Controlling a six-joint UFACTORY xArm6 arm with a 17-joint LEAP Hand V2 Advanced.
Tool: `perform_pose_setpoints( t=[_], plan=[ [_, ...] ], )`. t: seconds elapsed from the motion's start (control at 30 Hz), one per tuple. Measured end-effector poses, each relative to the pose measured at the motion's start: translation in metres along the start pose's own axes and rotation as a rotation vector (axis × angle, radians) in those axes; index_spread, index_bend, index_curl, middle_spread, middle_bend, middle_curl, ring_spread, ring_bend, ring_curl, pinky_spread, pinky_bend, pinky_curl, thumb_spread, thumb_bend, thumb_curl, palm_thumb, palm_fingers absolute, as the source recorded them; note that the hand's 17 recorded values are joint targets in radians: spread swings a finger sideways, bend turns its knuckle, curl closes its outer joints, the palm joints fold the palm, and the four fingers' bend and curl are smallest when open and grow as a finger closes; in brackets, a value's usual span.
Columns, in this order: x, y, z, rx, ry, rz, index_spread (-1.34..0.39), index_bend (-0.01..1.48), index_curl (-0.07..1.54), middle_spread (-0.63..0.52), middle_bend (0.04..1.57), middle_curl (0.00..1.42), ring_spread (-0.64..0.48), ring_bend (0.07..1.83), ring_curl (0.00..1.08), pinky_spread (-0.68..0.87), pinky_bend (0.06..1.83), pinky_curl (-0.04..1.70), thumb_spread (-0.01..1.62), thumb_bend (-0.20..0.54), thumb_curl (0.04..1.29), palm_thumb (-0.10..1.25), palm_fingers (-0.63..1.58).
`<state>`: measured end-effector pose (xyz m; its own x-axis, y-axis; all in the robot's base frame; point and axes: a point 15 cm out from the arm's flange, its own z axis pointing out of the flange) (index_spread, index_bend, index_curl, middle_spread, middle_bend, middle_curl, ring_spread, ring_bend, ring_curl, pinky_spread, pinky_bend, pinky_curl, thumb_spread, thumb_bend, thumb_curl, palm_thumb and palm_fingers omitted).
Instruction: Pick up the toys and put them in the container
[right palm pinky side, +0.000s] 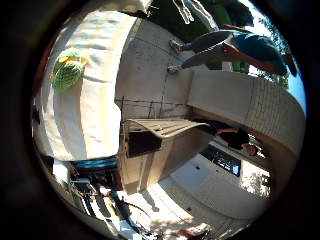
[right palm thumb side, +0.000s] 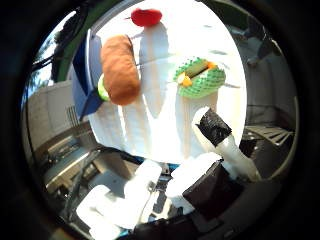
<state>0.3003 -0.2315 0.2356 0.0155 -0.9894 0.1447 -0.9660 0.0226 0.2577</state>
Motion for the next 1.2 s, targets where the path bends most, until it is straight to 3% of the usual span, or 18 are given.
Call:
perform_pose_setpoints(
  t=[0.5,0.63,0.67,0.7,0.8,0.9,1.03,1.2],
  plan=[
    [-0.02,-0.036,0.079,0.001,-0.023,-0.053,-0.16,0.18,0.29,0.03,0.17,0.3,0.26,0.32,0.34,0.42,0.45,0.28,1.14,-0.021,0.36,0.74,0.07],
    [-0.022,-0.039,0.079,-0.001,-0.014,-0.055,-0.12,0.18,0.29,-0.02,0.25,0.33,0.25,0.42,0.34,0.42,0.43,0.25,1.13,-0.02,0.36,0.77,0.38],
    [-0.021,-0.04,0.079,0.001,-0.008,-0.057,-0.16,0.16,0.28,-0.06,0.32,0.36,0.21,0.53,0.38,0.41,0.46,0.25,1.13,-0.021,0.37,0.78,0.58],
    [-0.021,-0.04,0.078,0.002,-0.005,-0.06,-0.17,0.15,0.28,-0.07,0.33,0.36,0.2,0.56,0.38,0.41,0.47,0.25,1.12,-0.019,0.37,0.79,0.62],
    [-0.023,-0.044,0.072,0.012,0.015,-0.079,-0.24,0.05,0.21,-0.12,0.52,0.45,0.14,0.83,0.48,0.39,0.61,0.3,1.11,-0.02,0.37,0.8,0.82],
    [-0.027,-0.047,0.067,0.02,0.025,-0.095,-0.33,0.11,0.15,-0.17,0.7,0.56,0.09,1.1,0.6,0.39,0.76,0.38,1.09,-0.012,0.39,0.85,0.98],
    [-0.027,-0.047,0.045,0.064,0.04,-0.093,-0.43,0.21,0.11,-0.21,0.84,0.66,0.03,1.2,0.67,0.37,1.05,0.5,1.08,-0.011,0.41,0.89,1.14],
    [-0.031,-0.021,0.017,0.022,0.013,-0.06,-0.6,0.39,0.09,-0.25,0.98,0.81,-0.04,1.26,0.75,0.3,1.31,0.66,1.08,0.0,0.48,0.98,1.1]
  ],
)
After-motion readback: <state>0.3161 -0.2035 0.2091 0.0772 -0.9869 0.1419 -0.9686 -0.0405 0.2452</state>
